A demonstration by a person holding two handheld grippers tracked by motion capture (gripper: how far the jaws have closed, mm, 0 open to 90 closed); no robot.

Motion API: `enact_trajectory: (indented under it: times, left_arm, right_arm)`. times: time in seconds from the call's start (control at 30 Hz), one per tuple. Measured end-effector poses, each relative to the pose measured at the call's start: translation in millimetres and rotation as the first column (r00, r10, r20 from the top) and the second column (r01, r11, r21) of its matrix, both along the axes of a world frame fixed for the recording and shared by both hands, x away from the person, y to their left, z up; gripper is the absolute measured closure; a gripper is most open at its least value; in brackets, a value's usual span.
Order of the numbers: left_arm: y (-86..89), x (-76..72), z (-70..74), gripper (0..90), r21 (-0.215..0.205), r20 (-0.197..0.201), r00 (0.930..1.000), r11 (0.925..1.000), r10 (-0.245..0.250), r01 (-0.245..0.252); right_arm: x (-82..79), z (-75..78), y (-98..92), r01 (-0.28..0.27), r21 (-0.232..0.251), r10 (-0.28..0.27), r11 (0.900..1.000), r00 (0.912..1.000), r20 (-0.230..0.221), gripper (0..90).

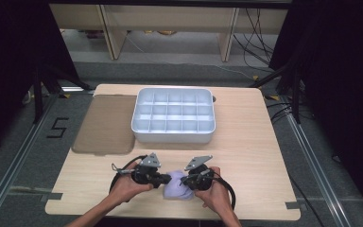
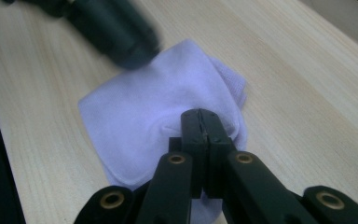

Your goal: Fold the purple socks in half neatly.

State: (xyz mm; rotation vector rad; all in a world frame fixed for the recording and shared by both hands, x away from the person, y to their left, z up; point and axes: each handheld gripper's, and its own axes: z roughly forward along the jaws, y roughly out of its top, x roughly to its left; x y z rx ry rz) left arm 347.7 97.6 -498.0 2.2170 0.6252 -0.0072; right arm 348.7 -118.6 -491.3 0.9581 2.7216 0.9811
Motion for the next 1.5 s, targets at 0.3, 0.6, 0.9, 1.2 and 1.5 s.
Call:
enact_trajectory:
  times: [0.3, 0.6, 0.9, 1.2, 1.5]
  left_arm:
    - [7.4, -9.6, -4.4, 83.3, -0.008, -0.008, 1.0, 1.0, 0.002, -0.003]
    - [38.4, -9.1, 4.8, 82.0, -0.03, 0.002, 0.9977, 0.9972, 0.068, -0.068]
    - [52.3, -6.0, 4.5, 66.4, -0.059, -0.048, 0.9932, 0.9923, 0.106, -0.109]
    - [55.3, 0.3, -1.3, 55.7, -0.053, -0.101, 0.9824, 0.9853, 0.157, -0.163]
    - [53.2, 1.7, -5.7, 57.0, -0.036, -0.146, 0.9782, 0.9874, 0.147, -0.154]
  right_arm:
    - [-0.5, -0.8, -0.2, -0.015, -0.015, 0.015, 1.0, 0.9997, 0.017, 90.0]
    - [-16.2, 13.3, 2.9, -0.057, -0.003, 0.057, 0.998, 0.998, 0.028, 90.0]
    - [-15.4, -1.6, 12.0, -0.103, -0.071, 0.104, 0.992, 0.9945, 0.014, 90.0]
    - [-13.8, -5.0, 32.0, -0.129, -0.039, 0.129, 0.991, 0.9915, 0.017, 90.0]
    - [-18.1, -5.8, 46.9, -0.132, -0.04, 0.133, 0.99, 0.9909, 0.022, 90.0]
